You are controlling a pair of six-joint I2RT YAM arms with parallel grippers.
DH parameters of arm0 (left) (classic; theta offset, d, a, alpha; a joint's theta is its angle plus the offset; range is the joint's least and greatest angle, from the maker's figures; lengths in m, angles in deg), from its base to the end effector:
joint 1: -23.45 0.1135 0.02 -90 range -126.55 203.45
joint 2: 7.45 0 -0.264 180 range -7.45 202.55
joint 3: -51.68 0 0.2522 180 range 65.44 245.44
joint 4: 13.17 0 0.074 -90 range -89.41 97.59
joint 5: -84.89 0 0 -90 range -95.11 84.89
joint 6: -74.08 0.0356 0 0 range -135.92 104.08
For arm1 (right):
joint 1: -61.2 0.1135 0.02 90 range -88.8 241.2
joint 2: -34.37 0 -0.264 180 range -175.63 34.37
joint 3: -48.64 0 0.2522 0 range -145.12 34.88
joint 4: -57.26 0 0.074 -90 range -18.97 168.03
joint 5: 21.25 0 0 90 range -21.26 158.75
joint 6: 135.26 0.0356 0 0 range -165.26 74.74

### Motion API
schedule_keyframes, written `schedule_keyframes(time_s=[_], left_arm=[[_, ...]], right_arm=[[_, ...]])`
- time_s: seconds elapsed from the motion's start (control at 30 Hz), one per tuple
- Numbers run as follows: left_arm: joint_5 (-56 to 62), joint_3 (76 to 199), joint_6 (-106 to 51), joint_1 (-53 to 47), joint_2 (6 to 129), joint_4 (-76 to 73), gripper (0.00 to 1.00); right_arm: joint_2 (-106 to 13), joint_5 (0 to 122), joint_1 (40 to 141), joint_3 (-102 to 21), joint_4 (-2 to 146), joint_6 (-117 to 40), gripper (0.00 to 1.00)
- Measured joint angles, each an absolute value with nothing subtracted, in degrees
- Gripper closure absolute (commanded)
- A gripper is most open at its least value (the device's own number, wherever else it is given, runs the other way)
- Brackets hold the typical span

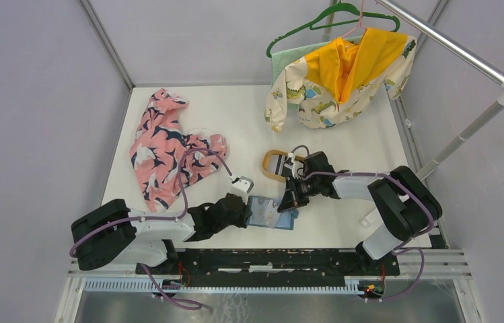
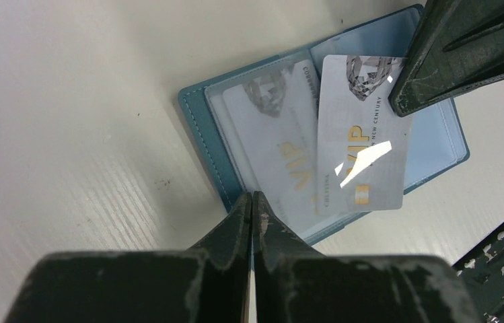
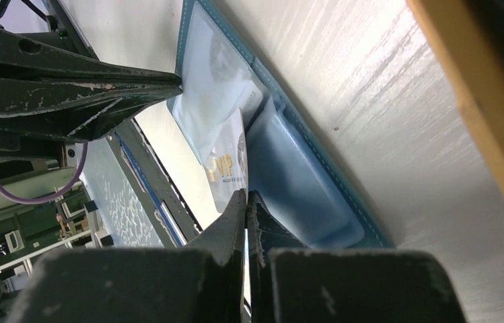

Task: Put the credit cards into the card holder
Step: Insert the credit card into the card holder.

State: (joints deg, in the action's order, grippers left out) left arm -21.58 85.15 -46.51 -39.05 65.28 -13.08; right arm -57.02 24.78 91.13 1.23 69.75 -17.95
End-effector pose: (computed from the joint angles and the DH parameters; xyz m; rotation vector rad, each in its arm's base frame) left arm 0.1108 -0.1909 0.1374 0.4763 2.2339 -0.5560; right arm 0.2155 0.1526 0.1192 -0.3875 2.6744 1.3378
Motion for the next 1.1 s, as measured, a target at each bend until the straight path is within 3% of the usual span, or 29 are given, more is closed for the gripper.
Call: schedule_keyframes(time_s=[0.63, 1.1], left_arm=[[-21.8, 87.1, -43.4, -39.0, 70.5, -18.1, 0.9], [-21.7, 87.2, -43.1, -39.0, 70.9, -18.7, 0.89]], right_arm=[[-60.6, 25.1, 91.4, -3.2, 73.3, -19.6, 1.0], [-62.8, 25.3, 91.4, -4.9, 73.9, -19.4, 0.83]])
